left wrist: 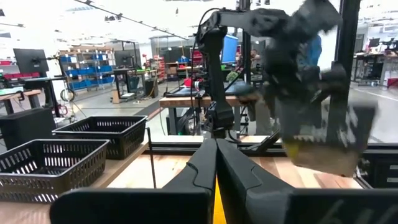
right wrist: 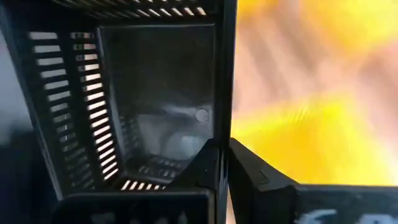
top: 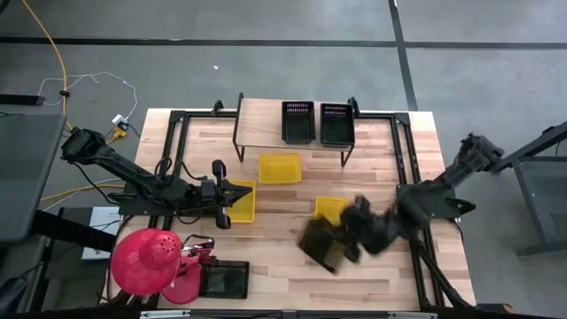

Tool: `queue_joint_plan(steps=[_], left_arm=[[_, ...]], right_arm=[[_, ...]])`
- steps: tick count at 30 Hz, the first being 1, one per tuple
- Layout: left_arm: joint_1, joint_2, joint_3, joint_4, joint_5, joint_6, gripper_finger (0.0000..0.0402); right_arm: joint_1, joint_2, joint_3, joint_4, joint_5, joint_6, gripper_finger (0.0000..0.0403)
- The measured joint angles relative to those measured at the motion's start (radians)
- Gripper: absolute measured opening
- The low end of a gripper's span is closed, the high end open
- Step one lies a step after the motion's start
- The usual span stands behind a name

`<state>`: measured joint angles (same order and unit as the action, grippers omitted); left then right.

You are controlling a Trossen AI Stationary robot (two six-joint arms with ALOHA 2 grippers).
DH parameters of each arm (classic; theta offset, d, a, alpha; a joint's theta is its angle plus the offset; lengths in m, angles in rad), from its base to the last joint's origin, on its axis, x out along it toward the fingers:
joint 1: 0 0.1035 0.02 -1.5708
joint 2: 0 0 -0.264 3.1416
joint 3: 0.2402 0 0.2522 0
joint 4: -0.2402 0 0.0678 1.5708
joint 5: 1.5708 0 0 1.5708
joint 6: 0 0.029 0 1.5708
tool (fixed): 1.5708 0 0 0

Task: Stack baskets on shelf by color
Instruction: Stack the black bin on the black bin on the shelf

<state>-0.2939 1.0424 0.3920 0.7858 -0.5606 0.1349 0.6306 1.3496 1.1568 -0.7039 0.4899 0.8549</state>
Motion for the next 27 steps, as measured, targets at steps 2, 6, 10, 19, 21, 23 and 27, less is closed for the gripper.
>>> queue_joint_plan(steps=[2, 6, 10, 19, 21, 23, 27], left_arm=[[0.000, 0.000, 0.000, 0.000, 0.000, 0.000, 0.0000], [0.000, 0.000, 0.000, -0.001, 0.000, 0.000, 0.0000], [0.000, 0.000, 0.000, -0.001, 0.000, 0.000, 0.0000], [0.000, 0.000, 0.000, -0.002, 0.000, -0.002, 0.0000], [0.000, 0.000, 0.000, -0.002, 0.000, -0.003, 0.0000], [0.000, 0.000, 0.000, -0.003, 0.000, -0.003, 0.0000], [0.000, 0.000, 0.000, -0.003, 0.000, -0.003, 0.0000]], right_arm=[[-0.087, -0.013, 0.034, 0.078, 0.034, -0.067, 0.0002], [-0.265, -0.003, 0.126, 0.142, 0.060, -0.081, 0.0002], [-0.422, 0.026, 0.247, 0.107, 0.023, -0.122, 0.0001], [-0.720, 0.153, 0.480, -0.064, -0.081, -0.157, 0.0001], [-0.772, 0.183, 0.493, -0.074, -0.153, -0.154, 0.0001], [-0.819, 0.205, 0.494, -0.077, -0.203, -0.131, 0.0001], [-0.896, 0.221, 0.494, -0.080, -0.195, -0.121, 0.0001]])
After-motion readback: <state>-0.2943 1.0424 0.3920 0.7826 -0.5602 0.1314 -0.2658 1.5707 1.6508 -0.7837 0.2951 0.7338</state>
